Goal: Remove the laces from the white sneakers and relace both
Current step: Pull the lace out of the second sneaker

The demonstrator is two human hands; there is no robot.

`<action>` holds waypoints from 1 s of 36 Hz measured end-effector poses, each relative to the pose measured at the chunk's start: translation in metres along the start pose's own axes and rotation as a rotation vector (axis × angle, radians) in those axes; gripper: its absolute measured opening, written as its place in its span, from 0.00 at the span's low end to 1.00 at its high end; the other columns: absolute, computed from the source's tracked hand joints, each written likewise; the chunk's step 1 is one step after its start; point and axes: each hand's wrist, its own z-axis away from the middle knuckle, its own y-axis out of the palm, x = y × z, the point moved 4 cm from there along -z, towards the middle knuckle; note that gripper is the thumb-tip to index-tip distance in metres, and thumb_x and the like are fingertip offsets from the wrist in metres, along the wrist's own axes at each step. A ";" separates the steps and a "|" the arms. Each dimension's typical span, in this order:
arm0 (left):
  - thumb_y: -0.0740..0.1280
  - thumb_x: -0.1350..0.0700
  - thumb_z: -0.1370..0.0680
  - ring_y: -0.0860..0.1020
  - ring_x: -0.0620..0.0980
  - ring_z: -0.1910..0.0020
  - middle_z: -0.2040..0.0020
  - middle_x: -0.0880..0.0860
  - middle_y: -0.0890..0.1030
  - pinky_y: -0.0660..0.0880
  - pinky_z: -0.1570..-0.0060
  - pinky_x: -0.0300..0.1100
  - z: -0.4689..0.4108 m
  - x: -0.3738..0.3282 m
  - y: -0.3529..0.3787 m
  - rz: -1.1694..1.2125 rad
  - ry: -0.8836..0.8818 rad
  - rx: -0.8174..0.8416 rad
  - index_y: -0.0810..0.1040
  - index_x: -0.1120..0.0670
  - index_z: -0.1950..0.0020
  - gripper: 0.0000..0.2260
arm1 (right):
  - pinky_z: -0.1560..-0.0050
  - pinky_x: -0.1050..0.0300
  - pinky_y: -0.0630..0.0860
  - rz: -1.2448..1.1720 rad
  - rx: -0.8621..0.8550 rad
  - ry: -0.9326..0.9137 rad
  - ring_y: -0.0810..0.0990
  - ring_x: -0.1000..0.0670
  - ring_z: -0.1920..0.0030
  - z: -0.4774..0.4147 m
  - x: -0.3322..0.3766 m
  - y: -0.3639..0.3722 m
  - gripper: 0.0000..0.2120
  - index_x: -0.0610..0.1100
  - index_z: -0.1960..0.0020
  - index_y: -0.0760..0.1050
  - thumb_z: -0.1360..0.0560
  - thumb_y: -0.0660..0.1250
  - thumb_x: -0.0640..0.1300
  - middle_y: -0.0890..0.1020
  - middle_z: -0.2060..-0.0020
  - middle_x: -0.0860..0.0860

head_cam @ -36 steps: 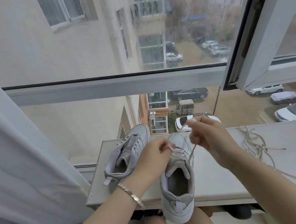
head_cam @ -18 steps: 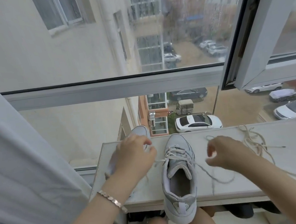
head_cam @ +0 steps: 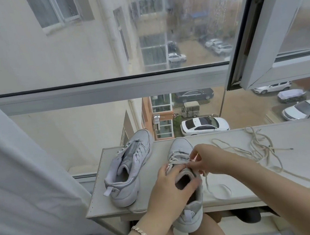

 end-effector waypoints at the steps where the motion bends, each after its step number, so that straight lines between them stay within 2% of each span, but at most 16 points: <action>1: 0.65 0.31 0.35 0.69 0.47 0.36 0.31 0.45 0.62 0.70 0.44 0.39 0.001 0.000 0.001 -0.011 -0.023 0.007 0.68 0.32 0.41 0.24 | 0.74 0.68 0.67 -0.021 -0.007 -0.001 0.73 0.57 0.73 -0.001 -0.001 -0.001 0.07 0.47 0.58 0.74 0.25 0.66 0.50 0.78 0.71 0.51; 5: 0.66 0.28 0.42 0.70 0.51 0.37 0.32 0.45 0.59 0.73 0.43 0.45 0.001 -0.003 0.008 -0.088 -0.069 0.015 0.66 0.34 0.43 0.30 | 0.71 0.66 0.68 -0.041 -0.050 -0.037 0.73 0.55 0.70 -0.005 -0.001 -0.002 0.08 0.46 0.63 0.75 0.26 0.68 0.46 0.77 0.68 0.51; 9: 0.70 0.33 0.38 0.73 0.48 0.42 0.33 0.45 0.59 0.72 0.46 0.41 -0.001 -0.001 0.009 -0.073 -0.066 0.007 0.68 0.35 0.46 0.24 | 0.75 0.67 0.65 -0.155 -0.049 -0.017 0.69 0.53 0.73 -0.007 -0.006 0.002 0.10 0.45 0.66 0.74 0.26 0.65 0.43 0.76 0.67 0.47; 14: 0.69 0.37 0.34 0.74 0.46 0.45 0.34 0.44 0.58 0.71 0.50 0.37 -0.004 0.000 0.009 -0.090 -0.054 0.036 0.69 0.37 0.46 0.20 | 0.58 0.51 0.79 -0.399 -0.129 -0.017 0.77 0.50 0.68 -0.010 -0.009 -0.010 0.11 0.39 0.64 0.78 0.24 0.65 0.41 0.80 0.68 0.45; 16: 0.69 0.38 0.34 0.75 0.46 0.47 0.35 0.43 0.59 0.72 0.51 0.37 -0.006 -0.001 0.008 -0.101 -0.040 0.053 0.69 0.38 0.45 0.20 | 0.62 0.57 0.79 -0.466 -0.144 -0.036 0.78 0.54 0.71 -0.011 -0.004 -0.017 0.10 0.38 0.64 0.78 0.25 0.65 0.40 0.80 0.69 0.46; 19: 0.70 0.40 0.34 0.75 0.46 0.48 0.38 0.42 0.61 0.74 0.50 0.39 -0.010 -0.001 0.005 -0.104 -0.021 0.077 0.70 0.39 0.44 0.20 | 0.71 0.65 0.75 -0.707 -0.006 0.053 0.77 0.56 0.77 -0.014 -0.004 -0.014 0.12 0.40 0.65 0.73 0.23 0.62 0.38 0.78 0.75 0.50; 22: 0.70 0.41 0.34 0.75 0.44 0.47 0.38 0.41 0.62 0.72 0.49 0.37 -0.013 -0.001 0.002 -0.110 0.006 0.102 0.72 0.39 0.45 0.19 | 0.79 0.65 0.63 -0.982 0.261 0.255 0.62 0.55 0.82 -0.011 -0.012 -0.009 0.13 0.45 0.66 0.63 0.22 0.56 0.38 0.64 0.81 0.53; 23: 0.70 0.42 0.33 0.74 0.44 0.45 0.37 0.41 0.62 0.71 0.48 0.37 -0.014 0.000 0.002 -0.109 0.016 0.114 0.72 0.40 0.43 0.19 | 0.79 0.65 0.59 -0.955 0.325 0.266 0.58 0.55 0.81 -0.009 -0.013 -0.012 0.13 0.46 0.66 0.62 0.23 0.57 0.38 0.61 0.79 0.53; 25: 0.70 0.42 0.32 0.73 0.44 0.43 0.35 0.41 0.61 0.70 0.46 0.36 -0.015 -0.001 0.003 -0.117 0.033 0.139 0.72 0.40 0.41 0.21 | 0.77 0.65 0.60 -0.564 0.276 0.157 0.61 0.55 0.77 -0.011 -0.018 -0.028 0.10 0.46 0.63 0.65 0.25 0.63 0.37 0.65 0.76 0.53; 27: 0.69 0.42 0.32 0.74 0.45 0.43 0.35 0.42 0.62 0.71 0.45 0.38 -0.016 -0.002 0.004 -0.127 0.048 0.161 0.71 0.39 0.40 0.21 | 0.73 0.63 0.65 -0.035 -0.017 -0.021 0.70 0.55 0.72 -0.015 -0.015 -0.049 0.10 0.49 0.57 0.68 0.30 0.67 0.37 0.73 0.71 0.54; 29: 0.69 0.43 0.32 0.74 0.46 0.44 0.37 0.42 0.62 0.73 0.45 0.39 -0.017 -0.003 0.005 -0.154 0.057 0.178 0.70 0.38 0.39 0.22 | 0.71 0.61 0.65 0.131 -0.346 -0.133 0.73 0.53 0.68 -0.015 -0.008 -0.059 0.12 0.51 0.55 0.67 0.32 0.66 0.39 0.74 0.71 0.56; 30: 0.69 0.43 0.32 0.75 0.46 0.45 0.38 0.42 0.62 0.73 0.47 0.37 -0.017 -0.002 0.005 -0.155 0.054 0.178 0.70 0.38 0.40 0.21 | 0.70 0.60 0.66 0.026 -0.436 -0.138 0.74 0.52 0.68 -0.016 -0.009 -0.056 0.12 0.51 0.55 0.66 0.31 0.67 0.39 0.74 0.70 0.55; 31: 0.69 0.44 0.32 0.75 0.45 0.47 0.40 0.42 0.64 0.73 0.50 0.35 -0.017 -0.001 0.004 -0.142 0.043 0.175 0.70 0.37 0.40 0.21 | 0.69 0.59 0.69 -0.235 -0.431 -0.080 0.75 0.51 0.69 -0.018 -0.015 -0.050 0.11 0.48 0.54 0.67 0.29 0.69 0.40 0.74 0.69 0.54; 32: 0.69 0.44 0.32 0.76 0.44 0.49 0.43 0.42 0.65 0.73 0.54 0.32 -0.017 0.002 0.002 -0.125 0.029 0.170 0.70 0.37 0.41 0.20 | 0.69 0.59 0.73 -0.574 -0.344 0.040 0.76 0.50 0.69 -0.020 -0.022 -0.040 0.10 0.44 0.53 0.69 0.28 0.70 0.40 0.74 0.69 0.51; 34: 0.68 0.43 0.33 0.76 0.43 0.52 0.46 0.41 0.66 0.72 0.57 0.31 -0.018 0.006 -0.001 -0.122 0.013 0.162 0.70 0.36 0.43 0.19 | 0.75 0.62 0.75 -1.120 -0.004 0.315 0.73 0.51 0.74 -0.020 -0.032 -0.016 0.08 0.40 0.59 0.69 0.24 0.66 0.39 0.69 0.75 0.48; 36: 0.68 0.43 0.33 0.76 0.43 0.51 0.46 0.41 0.68 0.72 0.54 0.33 -0.018 0.008 -0.003 -0.147 0.007 0.170 0.70 0.35 0.43 0.20 | 0.81 0.67 0.67 -1.180 0.087 0.415 0.65 0.54 0.81 -0.015 -0.043 -0.010 0.13 0.42 0.65 0.67 0.23 0.63 0.36 0.64 0.81 0.50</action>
